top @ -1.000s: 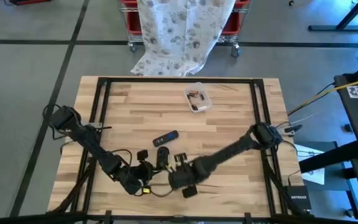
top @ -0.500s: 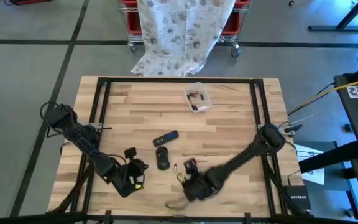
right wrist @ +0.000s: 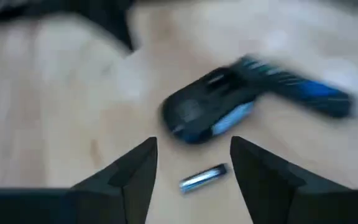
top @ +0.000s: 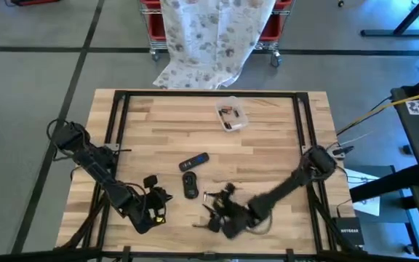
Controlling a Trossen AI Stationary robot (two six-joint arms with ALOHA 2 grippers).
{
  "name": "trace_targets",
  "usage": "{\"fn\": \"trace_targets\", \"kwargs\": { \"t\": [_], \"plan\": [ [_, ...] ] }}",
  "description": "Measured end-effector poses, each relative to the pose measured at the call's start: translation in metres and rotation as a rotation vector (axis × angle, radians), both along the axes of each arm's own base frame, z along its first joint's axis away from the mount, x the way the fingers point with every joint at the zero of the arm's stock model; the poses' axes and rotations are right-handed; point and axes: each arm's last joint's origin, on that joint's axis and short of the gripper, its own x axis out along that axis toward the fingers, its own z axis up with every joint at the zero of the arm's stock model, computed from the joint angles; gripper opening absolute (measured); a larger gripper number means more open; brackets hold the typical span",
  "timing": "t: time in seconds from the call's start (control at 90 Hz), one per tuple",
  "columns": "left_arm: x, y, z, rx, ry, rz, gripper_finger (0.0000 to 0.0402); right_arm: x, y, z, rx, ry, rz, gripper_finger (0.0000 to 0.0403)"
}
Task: Insert battery
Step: Insert the white battery into the wireless mouse
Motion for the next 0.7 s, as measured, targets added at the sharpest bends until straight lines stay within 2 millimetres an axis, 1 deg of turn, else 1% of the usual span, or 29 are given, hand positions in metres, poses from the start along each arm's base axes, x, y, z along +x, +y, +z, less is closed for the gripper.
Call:
{"fn": "trace_targets", "kwargs": {
  "t": [0.044,0.111,0.244,0.289,0.422,0.544,0.7],
  "plan": [
    [-0.001,-0.001,0.0,0.008,-0.005,-0.003,0.0001,-0.004,0.007,-0.006,-0.015,-0.042,-0.038,0.0188],
    [-0.002,-0.002,0.0,0.016,-0.017,-0.003,0.0001,-0.002,0.013,-0.014,-0.008,-0.055,-0.046,0.0188],
    [-0.002,-0.002,0.0,0.023,-0.015,-0.01,0.0001,0.006,0.019,-0.034,0.059,0.041,0.032,0.0188],
    [-0.002,-0.002,0.0,0.022,-0.016,-0.01,0.0001,0.009,0.019,-0.038,0.085,0.057,0.048,0.0188],
    [-0.002,-0.002,0.0,0.04,-0.009,-0.027,0.0001,0.017,0.021,-0.037,0.231,0.067,0.104,0.0188],
    [-0.001,-0.001,0.001,0.056,-0.019,-0.02,0.0001,0.018,0.022,-0.037,0.197,0.089,0.094,0.0188],
    [0.001,0.002,0.002,0.101,-0.063,0.01,0.0001,0.021,0.022,-0.029,0.17,0.041,-0.009,0.0188]
  ]
}}
